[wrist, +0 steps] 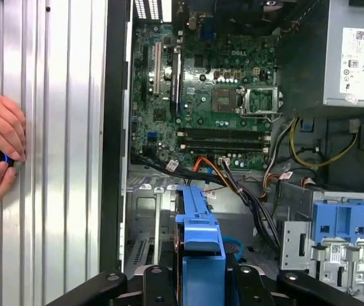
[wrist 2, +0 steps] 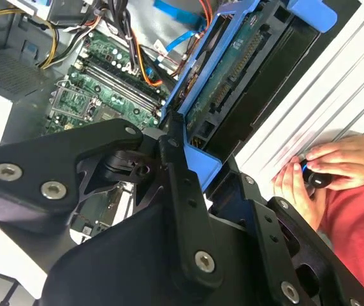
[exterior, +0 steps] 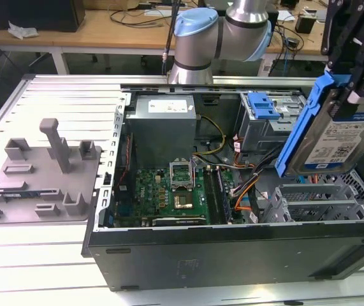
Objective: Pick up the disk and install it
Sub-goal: 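Insert the disk into the insertion slot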
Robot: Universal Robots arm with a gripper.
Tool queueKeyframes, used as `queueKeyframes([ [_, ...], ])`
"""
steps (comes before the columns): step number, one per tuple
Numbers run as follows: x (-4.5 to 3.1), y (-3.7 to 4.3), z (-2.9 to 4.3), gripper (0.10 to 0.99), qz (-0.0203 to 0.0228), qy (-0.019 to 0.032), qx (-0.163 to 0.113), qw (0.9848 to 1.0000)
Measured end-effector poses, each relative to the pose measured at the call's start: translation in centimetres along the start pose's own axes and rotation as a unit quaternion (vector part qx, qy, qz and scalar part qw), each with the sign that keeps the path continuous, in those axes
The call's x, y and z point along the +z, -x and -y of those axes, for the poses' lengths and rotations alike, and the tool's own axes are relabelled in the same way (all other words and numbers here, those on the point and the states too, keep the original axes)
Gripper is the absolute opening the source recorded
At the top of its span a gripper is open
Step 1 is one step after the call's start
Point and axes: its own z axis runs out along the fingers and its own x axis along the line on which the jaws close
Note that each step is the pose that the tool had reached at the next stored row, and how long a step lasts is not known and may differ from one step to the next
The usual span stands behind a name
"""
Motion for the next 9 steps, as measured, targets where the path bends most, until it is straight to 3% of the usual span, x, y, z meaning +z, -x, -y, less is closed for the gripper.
queueKeyframes([
  [9,0.15,-0.36,0.96,0.365,-0.0004,0.0000,0.000,1.0000],
])
